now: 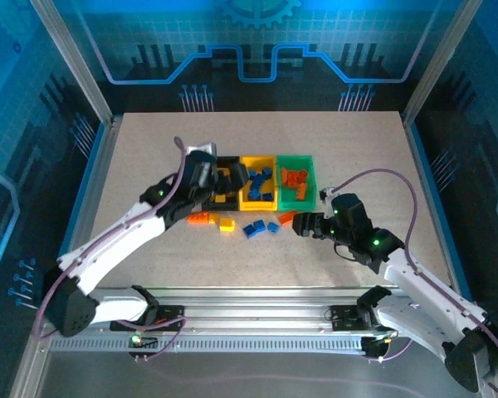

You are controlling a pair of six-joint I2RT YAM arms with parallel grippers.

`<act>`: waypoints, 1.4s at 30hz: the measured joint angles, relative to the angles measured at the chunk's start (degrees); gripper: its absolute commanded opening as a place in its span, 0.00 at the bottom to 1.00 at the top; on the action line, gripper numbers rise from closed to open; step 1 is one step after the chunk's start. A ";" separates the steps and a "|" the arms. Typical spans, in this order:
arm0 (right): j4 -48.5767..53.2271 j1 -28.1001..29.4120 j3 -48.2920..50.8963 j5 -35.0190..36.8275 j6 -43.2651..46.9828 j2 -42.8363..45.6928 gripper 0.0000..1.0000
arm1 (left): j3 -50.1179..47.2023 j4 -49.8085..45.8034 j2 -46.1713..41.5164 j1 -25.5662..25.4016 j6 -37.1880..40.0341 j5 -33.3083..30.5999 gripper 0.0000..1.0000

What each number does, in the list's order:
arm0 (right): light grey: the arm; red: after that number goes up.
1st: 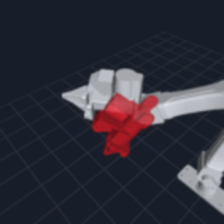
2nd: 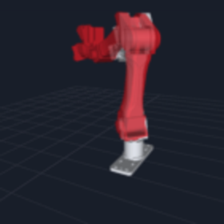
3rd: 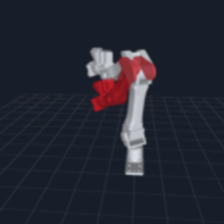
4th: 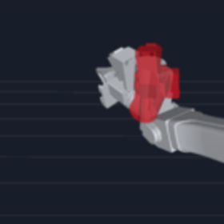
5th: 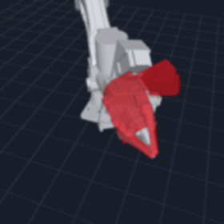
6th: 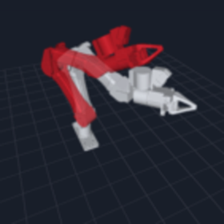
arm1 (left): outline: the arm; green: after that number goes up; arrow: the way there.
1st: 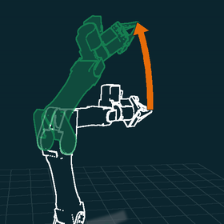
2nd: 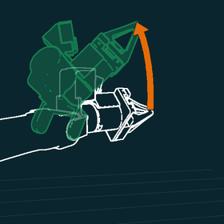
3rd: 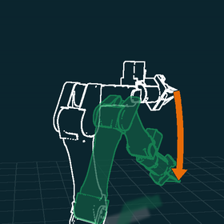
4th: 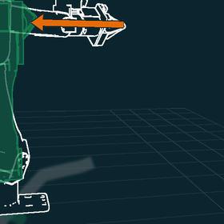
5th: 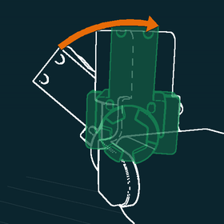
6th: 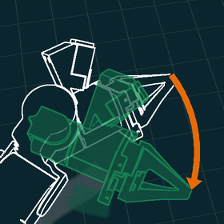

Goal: Sort the legos into containers by color

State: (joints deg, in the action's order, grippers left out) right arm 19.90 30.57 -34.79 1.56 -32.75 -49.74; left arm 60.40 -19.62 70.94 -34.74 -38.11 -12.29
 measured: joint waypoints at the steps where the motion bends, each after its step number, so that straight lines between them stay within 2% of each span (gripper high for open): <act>1: -0.02 0.42 0.09 0.20 0.00 -0.76 0.85 | -3.17 0.81 -2.19 -0.96 -0.83 0.28 0.99; 8: -0.57 6.75 -0.90 5.73 -0.96 -15.13 0.83 | -24.35 2.67 -12.70 -3.04 -7.10 1.70 0.99; 12: -2.47 8.35 -3.21 7.91 -1.29 -23.78 0.77 | -29.88 2.16 -15.96 -3.04 -9.46 1.88 0.99; 19: -8.00 11.76 -9.55 9.05 2.08 -33.22 0.70 | -31.19 1.95 -20.74 -3.04 -10.05 1.88 0.99; 23: -9.60 12.15 -13.46 9.94 4.26 -37.81 0.57 | -32.57 1.88 -22.16 -3.04 -10.16 1.88 0.99; 26: -10.12 12.17 -15.58 10.14 5.07 -40.87 0.51 | -33.20 1.88 -22.21 -3.04 -10.58 1.88 0.99; 30: -10.73 12.13 -16.98 9.14 5.51 -43.47 0.49 | -33.33 1.55 -22.23 -3.04 -11.10 1.81 0.99; 36: -10.95 12.96 -16.83 3.41 6.05 -43.71 0.50 | -33.55 1.49 -22.27 -2.75 -11.10 1.64 0.99; 39: -11.06 15.30 -15.17 0.24 5.84 -43.25 0.51 | -33.88 1.57 -22.29 -2.01 -11.10 1.64 0.99; 42: -9.49 19.06 -13.27 -1.07 5.60 -41.53 0.57 | -34.69 1.57 -22.32 -1.07 -11.10 1.68 0.99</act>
State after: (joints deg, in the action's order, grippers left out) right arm 10.41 49.63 -48.05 0.49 -27.16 -91.26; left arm 25.71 -18.04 48.62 -35.81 -49.21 -10.61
